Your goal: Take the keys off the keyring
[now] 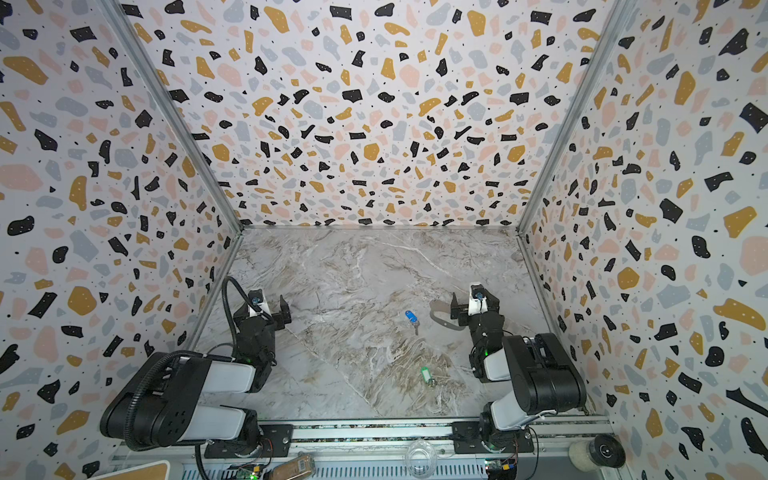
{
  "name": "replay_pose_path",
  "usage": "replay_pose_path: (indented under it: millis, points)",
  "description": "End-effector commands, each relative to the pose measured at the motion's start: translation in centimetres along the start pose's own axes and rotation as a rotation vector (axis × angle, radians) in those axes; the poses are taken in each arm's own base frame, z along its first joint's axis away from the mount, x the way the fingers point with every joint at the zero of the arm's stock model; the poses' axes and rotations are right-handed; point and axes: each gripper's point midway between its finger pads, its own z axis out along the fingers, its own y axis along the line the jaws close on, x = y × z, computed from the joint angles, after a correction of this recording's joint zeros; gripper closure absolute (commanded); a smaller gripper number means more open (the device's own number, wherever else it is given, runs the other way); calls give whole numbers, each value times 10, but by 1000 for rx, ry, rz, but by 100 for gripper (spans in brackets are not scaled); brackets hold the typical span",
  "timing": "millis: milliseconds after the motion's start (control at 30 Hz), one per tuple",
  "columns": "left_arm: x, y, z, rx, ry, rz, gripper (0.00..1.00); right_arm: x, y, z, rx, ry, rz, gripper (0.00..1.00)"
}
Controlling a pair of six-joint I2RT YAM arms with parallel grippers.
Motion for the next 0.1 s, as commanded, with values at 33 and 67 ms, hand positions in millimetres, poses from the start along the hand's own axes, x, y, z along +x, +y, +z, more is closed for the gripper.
replay_pose_path:
  millis: [33, 67]
  points:
    - [-16, 2, 3, -6, -52, -36, 2, -4, -2, 1, -9, -11, 8, 1]
    - [-16, 2, 3, -7, -53, -36, 0, -4, -1, 0, -10, -13, 8, 1]
